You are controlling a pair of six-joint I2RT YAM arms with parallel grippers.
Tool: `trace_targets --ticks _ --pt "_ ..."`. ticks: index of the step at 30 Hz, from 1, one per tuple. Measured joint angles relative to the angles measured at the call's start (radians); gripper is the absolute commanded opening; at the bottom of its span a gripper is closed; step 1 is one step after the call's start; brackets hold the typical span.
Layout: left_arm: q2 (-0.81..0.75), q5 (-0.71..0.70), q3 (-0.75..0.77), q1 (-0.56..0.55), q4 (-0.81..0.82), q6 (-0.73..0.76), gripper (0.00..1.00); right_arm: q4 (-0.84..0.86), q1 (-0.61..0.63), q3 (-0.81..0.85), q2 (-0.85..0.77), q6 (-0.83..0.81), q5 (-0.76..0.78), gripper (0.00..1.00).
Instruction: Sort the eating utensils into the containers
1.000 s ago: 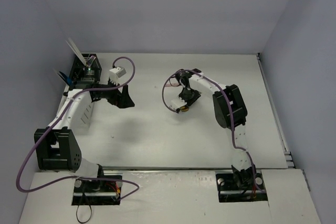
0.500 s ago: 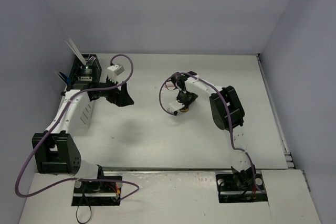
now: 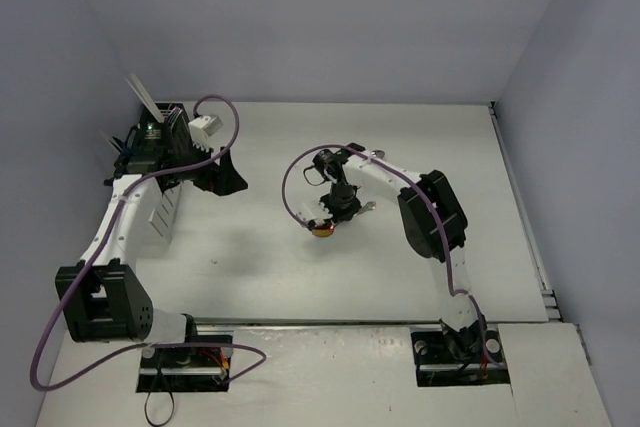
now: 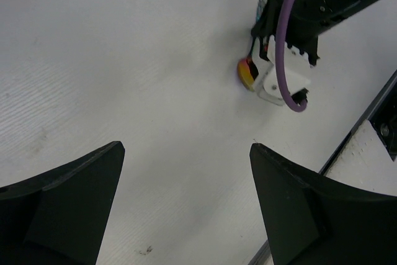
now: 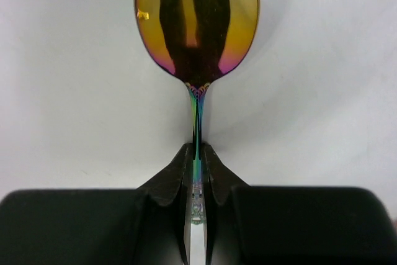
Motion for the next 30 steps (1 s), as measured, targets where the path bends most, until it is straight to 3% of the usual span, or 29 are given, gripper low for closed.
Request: trace_targets --ticks 8,19,24,30 --pt "-0.099 0.021 -0.101 0.094 0.25 -0.241 0.82 -0.039 0.015 -0.011 -0.067 0.29 -0.323 0.0" --pt "-0.182 0.013 -0.143 0.096 0.393 -0.419 0.83 -0.034 -0.062 0.215 -0.089 0.746 -0.586 0.0" --pt "-0.229 0.0 -0.172 0.096 0.432 -0.518 0.82 0.076 -0.108 0.246 -0.087 1.032 -0.611 0.0" --pt "-0.232 -0.045 -0.174 0.078 0.45 -0.625 0.79 0.276 -0.116 0.22 -0.096 1.366 -0.501 0.0"
